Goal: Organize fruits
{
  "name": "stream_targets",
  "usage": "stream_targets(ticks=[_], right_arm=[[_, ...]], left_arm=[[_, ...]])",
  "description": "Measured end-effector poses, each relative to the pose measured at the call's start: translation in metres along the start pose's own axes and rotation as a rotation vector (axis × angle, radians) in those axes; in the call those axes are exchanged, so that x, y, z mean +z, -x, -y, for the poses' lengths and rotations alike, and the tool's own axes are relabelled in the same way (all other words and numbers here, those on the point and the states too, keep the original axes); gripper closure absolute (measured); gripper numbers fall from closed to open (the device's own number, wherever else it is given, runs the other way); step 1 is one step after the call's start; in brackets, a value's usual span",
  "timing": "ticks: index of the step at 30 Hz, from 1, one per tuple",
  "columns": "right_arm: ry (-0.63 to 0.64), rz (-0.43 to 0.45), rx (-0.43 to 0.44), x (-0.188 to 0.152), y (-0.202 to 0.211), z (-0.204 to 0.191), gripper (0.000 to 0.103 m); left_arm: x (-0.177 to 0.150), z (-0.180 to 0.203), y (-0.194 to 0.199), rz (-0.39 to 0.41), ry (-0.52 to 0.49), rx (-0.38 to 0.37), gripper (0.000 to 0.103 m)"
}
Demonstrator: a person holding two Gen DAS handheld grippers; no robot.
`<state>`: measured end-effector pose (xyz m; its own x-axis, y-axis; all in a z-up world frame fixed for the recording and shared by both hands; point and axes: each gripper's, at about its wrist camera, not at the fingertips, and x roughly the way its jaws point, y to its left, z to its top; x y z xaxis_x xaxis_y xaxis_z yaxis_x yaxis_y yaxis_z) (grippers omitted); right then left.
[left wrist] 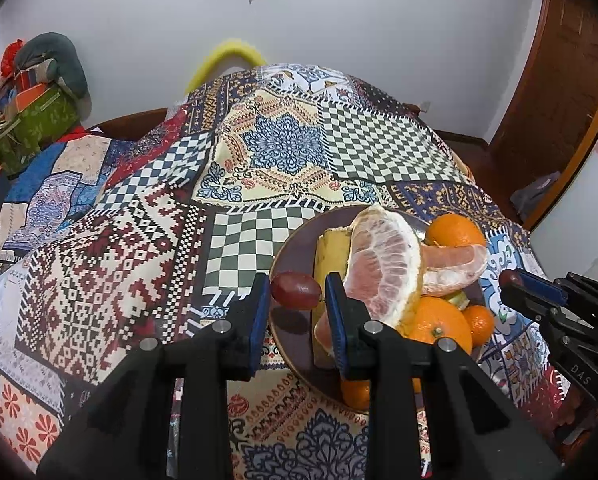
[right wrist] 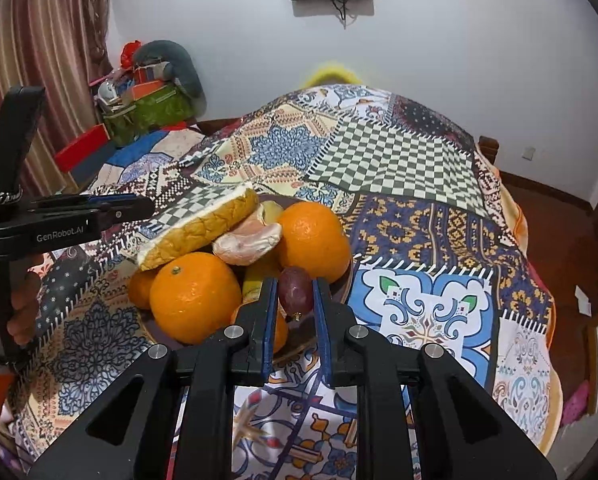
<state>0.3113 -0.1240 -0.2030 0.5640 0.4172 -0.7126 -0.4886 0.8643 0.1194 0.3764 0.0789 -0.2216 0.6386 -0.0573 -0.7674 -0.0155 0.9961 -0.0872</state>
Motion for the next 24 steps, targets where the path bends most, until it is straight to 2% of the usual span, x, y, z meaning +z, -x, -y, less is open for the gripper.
stream_targets(ticks=[11,13,15,20,24], right_arm=[[-0.025,-0.017,0.006,-0.001,-0.011,0.004,0.086],[-0.033,-0.022,0.008,0.000,-0.012,0.005,0.080],[-0.037,-0.015,0.001,0.000,-0.011,0.006,0.067],[-0.041,0.011,-0.002,0.002,0.001,0.005,0.066],[-0.040,0.063,-0.001,0.010,0.026,0.001,0.066]], left_arm=[[-0.001,0.001,-0.012,-0.017,0.006,-0.003,0.075],[-0.001,0.000,-0.010,-0.016,0.010,-0.007,0.075],[-0.001,0.000,-0.007,-0.014,0.014,-0.009,0.075],[-0.003,0.000,0.012,0.011,0.019,-0.012,0.075],[0.000,0.003,0.040,0.060,0.021,-0.019,0.075]])
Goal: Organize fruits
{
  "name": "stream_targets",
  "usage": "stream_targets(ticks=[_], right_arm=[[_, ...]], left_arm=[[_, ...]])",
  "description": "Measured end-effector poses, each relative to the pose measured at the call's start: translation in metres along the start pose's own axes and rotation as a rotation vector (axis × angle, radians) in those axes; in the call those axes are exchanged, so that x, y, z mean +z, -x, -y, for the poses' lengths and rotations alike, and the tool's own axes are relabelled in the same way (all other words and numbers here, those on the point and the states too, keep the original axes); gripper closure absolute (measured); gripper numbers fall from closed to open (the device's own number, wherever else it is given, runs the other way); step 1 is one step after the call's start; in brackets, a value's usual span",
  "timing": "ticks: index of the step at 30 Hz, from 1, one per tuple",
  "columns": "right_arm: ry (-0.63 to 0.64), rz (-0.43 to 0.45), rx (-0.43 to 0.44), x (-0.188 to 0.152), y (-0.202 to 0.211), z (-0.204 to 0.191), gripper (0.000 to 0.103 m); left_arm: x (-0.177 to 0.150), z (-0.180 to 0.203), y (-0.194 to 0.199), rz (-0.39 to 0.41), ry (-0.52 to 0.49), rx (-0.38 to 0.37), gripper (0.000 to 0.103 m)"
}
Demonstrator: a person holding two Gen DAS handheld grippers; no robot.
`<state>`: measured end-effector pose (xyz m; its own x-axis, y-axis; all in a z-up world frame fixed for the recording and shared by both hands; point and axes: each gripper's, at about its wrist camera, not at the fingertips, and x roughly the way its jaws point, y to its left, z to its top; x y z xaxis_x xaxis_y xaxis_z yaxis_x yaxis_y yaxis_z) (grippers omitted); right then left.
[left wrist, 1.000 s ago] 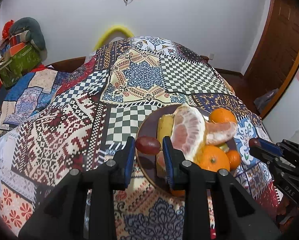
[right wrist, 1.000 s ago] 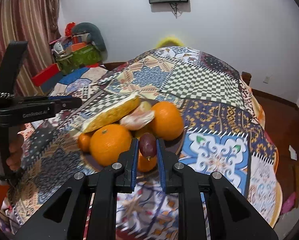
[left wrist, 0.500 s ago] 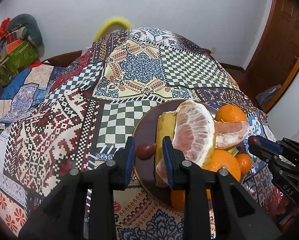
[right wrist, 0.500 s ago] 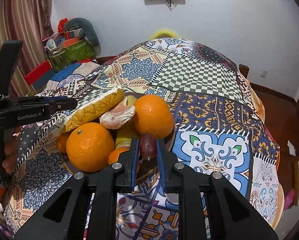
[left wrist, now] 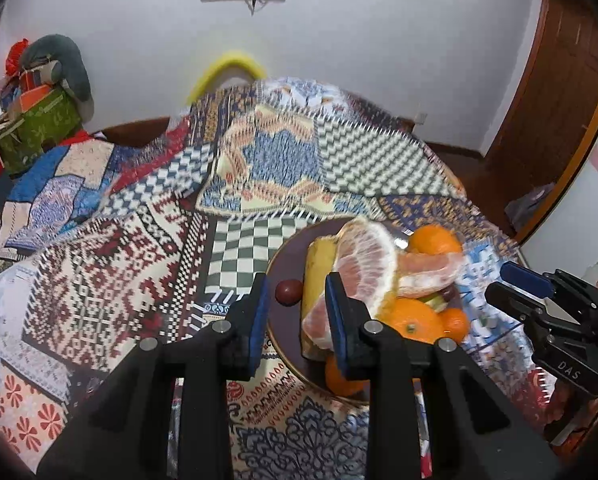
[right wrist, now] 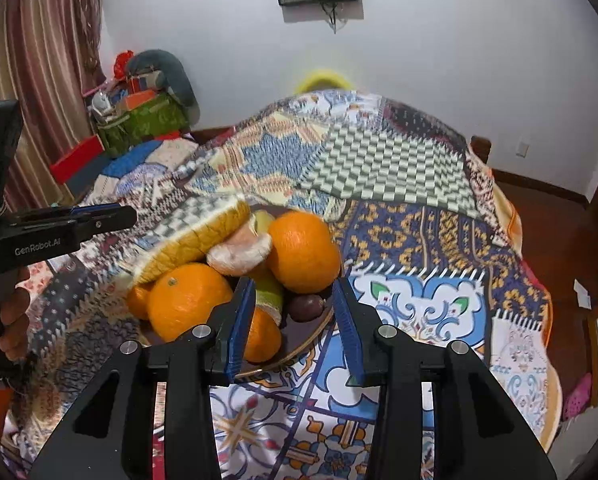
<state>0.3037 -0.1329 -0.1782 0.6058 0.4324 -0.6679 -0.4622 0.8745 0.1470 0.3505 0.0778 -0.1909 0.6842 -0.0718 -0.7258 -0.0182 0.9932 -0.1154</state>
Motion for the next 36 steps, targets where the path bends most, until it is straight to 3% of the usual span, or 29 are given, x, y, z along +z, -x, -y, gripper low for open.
stream_targets(ticks=[9,18,22,24,26,28,31,33,36], right_arm=[[0.012,0.223,0.019,0.030,0.100,-0.025,0.066],[0.042,0.454,0.031,0.029,0.212,-0.068,0.063],[0.042,0.534,0.019,0.020,0.247,-0.083,0.051],[0.046,0.566,0.011,0.015,0.261,-0.090,0.037],[0.048,0.589,0.014,0.011,0.270,-0.094,0.024],[0.050,0.615,-0.001,0.007,0.277,-0.097,0.020],[0.040,0.638,-0.019,0.004,0.284,-0.097,0.011],[0.034,0.653,-0.034,0.001,0.285,-0.097,0.002],[0.034,0.655,-0.060,-0.001,0.287,-0.099,0.000]], left_arm=[[0.012,0.025,0.115,0.224,-0.031,-0.018,0.075],[-0.013,0.061,0.243,0.480,-0.082,0.020,0.073],[-0.030,0.071,0.281,0.555,-0.094,0.028,0.057],[-0.038,0.075,0.296,0.578,-0.102,0.035,0.053],[-0.046,0.078,0.309,0.597,-0.104,0.036,0.039],[-0.053,0.081,0.319,0.620,-0.108,0.035,0.034],[-0.061,0.084,0.331,0.638,-0.110,0.037,0.013],[-0.067,0.084,0.338,0.651,-0.108,0.036,0.009],[-0.072,0.086,0.345,0.667,-0.105,0.047,0.002]])
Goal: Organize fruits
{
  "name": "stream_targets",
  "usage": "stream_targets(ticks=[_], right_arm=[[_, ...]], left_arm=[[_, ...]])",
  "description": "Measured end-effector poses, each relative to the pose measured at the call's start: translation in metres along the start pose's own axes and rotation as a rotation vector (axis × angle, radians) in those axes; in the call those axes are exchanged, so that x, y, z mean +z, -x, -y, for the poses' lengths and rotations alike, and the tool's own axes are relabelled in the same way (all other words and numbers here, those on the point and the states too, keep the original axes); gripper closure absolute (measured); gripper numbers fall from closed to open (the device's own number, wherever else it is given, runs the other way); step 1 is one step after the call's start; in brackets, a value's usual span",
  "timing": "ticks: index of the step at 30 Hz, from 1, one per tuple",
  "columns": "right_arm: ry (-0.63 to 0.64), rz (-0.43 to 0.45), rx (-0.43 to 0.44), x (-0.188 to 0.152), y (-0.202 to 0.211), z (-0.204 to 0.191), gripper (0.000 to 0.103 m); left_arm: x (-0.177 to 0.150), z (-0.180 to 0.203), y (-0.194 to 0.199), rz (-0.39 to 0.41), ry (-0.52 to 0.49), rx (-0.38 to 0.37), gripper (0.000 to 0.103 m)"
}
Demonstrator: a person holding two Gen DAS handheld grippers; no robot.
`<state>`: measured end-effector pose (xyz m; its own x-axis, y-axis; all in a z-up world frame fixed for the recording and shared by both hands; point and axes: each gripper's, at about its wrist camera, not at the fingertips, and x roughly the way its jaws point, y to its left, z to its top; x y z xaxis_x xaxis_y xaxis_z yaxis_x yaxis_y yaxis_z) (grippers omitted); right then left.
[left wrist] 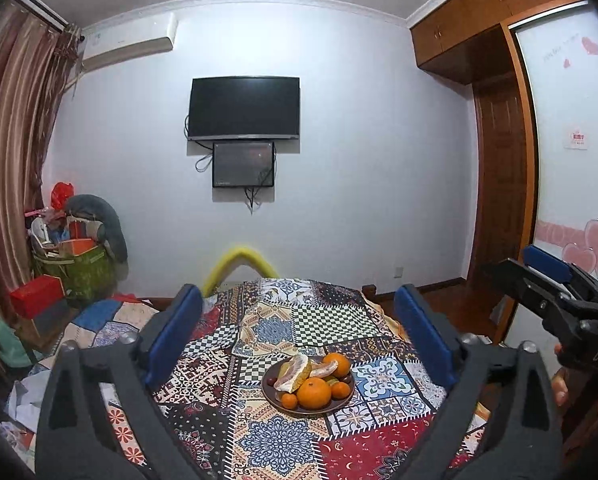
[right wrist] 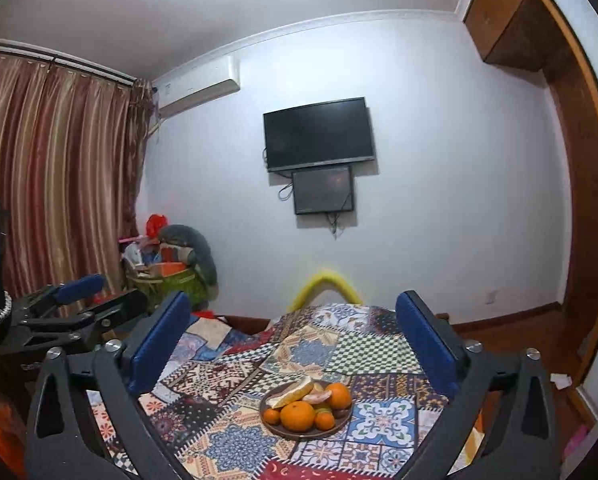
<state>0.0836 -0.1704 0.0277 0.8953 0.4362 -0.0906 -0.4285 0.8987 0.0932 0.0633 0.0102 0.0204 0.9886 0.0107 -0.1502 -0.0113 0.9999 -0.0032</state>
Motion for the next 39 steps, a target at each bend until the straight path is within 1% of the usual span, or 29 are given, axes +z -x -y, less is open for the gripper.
stream_targets(ticks=[9,39], right_arm=[[-0.006,-0.013,-0.013,-0.006,0.013,0.001,0.000],[0.032,-0.022,-0.036,-0.006,0.021,-0.008,0.000]], left_arm=[[-0.002,0.010,0.013,0.025,-0.020,0.014,0.000],[-0.006,0.003,0.009,-0.002,0.023,-0.002,0.000]])
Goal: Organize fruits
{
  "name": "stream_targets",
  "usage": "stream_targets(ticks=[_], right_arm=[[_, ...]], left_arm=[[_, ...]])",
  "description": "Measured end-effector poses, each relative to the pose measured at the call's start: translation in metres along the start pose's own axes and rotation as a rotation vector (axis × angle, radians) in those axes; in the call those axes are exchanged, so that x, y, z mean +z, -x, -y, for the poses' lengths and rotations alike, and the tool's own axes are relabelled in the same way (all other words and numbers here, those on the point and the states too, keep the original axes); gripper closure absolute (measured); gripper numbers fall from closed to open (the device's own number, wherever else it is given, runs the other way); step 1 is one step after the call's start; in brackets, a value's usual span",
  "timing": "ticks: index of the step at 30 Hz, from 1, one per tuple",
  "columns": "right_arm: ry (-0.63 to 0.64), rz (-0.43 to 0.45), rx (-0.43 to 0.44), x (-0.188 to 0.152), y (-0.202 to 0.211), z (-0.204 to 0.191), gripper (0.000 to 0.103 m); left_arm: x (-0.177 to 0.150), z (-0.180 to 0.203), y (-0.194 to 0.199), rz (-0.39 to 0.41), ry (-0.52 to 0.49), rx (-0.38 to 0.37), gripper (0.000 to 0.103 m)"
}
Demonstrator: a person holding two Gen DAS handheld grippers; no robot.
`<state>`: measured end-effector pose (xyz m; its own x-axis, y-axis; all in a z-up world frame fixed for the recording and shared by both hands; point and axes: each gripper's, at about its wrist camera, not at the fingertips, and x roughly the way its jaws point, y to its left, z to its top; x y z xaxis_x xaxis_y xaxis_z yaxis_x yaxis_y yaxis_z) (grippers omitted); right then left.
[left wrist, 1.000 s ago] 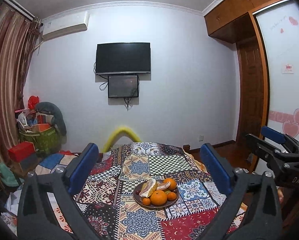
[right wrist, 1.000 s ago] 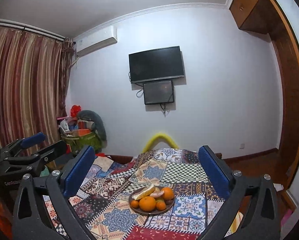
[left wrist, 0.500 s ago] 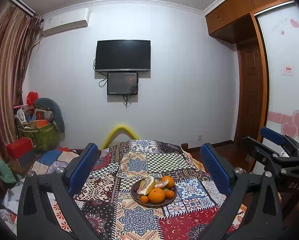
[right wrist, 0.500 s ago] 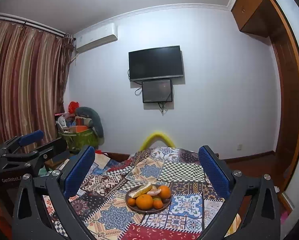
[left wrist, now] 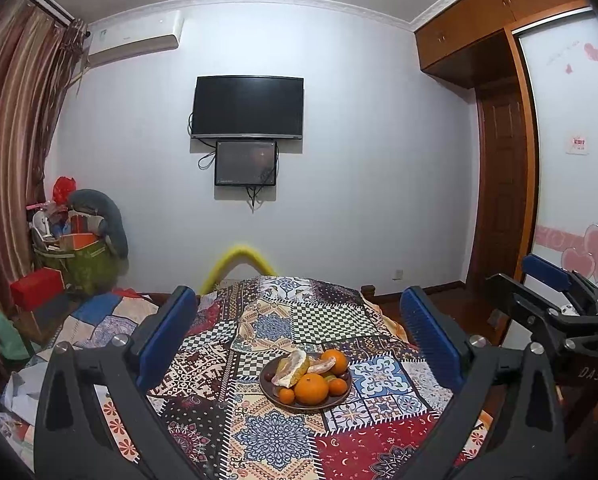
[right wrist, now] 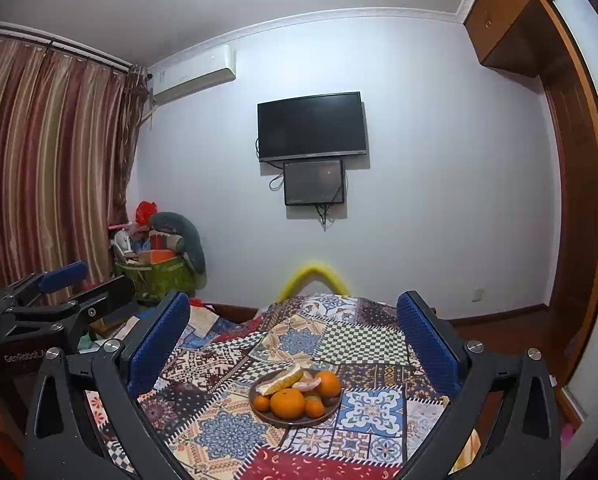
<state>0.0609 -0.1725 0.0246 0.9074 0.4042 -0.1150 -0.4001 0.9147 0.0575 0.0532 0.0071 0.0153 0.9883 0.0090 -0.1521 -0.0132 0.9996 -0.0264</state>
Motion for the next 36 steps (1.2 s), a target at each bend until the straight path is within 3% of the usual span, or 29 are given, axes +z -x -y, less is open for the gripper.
stream_targets(ticks=[36], right_arm=[[-0.012,-0.001,-0.007,-0.0002,-0.0029,0.0046,0.000]], left_arm=[[-0.0026,-0.0002,-0.0053,-0.018,-0.001,-0.033,0.000]])
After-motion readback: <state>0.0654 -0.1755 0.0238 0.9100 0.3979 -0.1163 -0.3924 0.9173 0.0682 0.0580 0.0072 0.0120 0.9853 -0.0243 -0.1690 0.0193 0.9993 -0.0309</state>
